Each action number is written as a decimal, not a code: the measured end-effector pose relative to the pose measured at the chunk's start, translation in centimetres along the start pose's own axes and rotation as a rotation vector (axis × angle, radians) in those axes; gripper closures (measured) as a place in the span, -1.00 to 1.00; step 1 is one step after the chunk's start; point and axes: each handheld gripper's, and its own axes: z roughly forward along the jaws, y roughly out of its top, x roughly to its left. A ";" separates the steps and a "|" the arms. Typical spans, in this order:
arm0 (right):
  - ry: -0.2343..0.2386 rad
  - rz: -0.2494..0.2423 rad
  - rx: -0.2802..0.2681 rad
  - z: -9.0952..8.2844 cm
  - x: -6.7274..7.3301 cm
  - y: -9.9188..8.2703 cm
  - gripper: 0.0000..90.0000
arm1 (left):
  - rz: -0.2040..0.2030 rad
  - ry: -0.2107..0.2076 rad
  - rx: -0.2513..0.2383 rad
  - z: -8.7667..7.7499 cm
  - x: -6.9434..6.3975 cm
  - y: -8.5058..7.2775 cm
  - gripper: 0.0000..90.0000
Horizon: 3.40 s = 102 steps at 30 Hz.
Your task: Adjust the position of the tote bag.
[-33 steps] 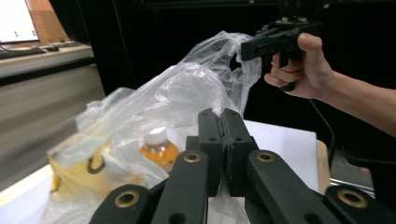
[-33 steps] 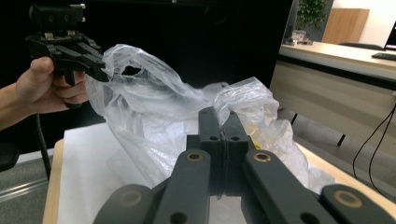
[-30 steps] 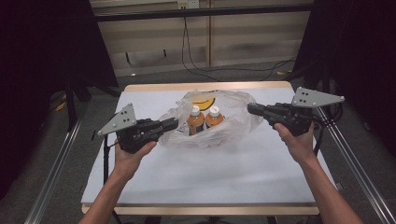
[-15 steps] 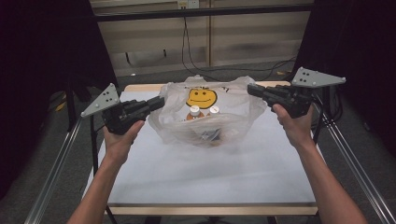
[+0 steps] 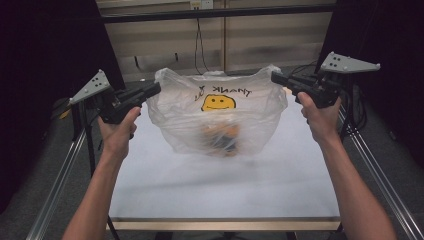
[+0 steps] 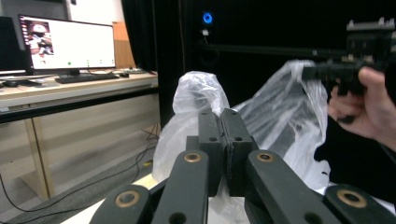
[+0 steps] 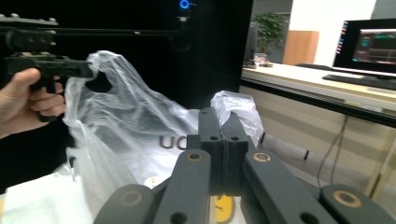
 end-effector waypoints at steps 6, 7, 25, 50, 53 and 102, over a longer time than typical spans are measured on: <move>-0.036 0.035 -0.013 0.1 -1.4 0.4 1.00 | -0.009 0.060 0.008 -0.2 1.3 0.2 0.97; -0.039 0.034 -0.017 0.1 -1.6 0.6 1.00 | -0.006 0.063 0.006 -0.3 1.5 0.3 0.97; -0.132 0.007 -0.029 0.2 -3.2 4.1 1.00 | 0.000 0.150 0.000 -0.9 3.1 1.3 0.98; -0.154 0.039 -0.021 -1.9 -3.4 -0.1 1.00 | -0.038 0.185 0.040 -3.2 4.3 -2.5 0.99; -0.164 0.035 -0.016 -2.5 -3.2 -0.8 1.00 | -0.040 0.167 0.026 -3.4 4.1 -2.3 1.00; -0.111 0.129 0.245 -1.7 -2.2 -12.3 1.00 | -0.036 0.053 0.368 -1.7 3.2 -12.2 1.00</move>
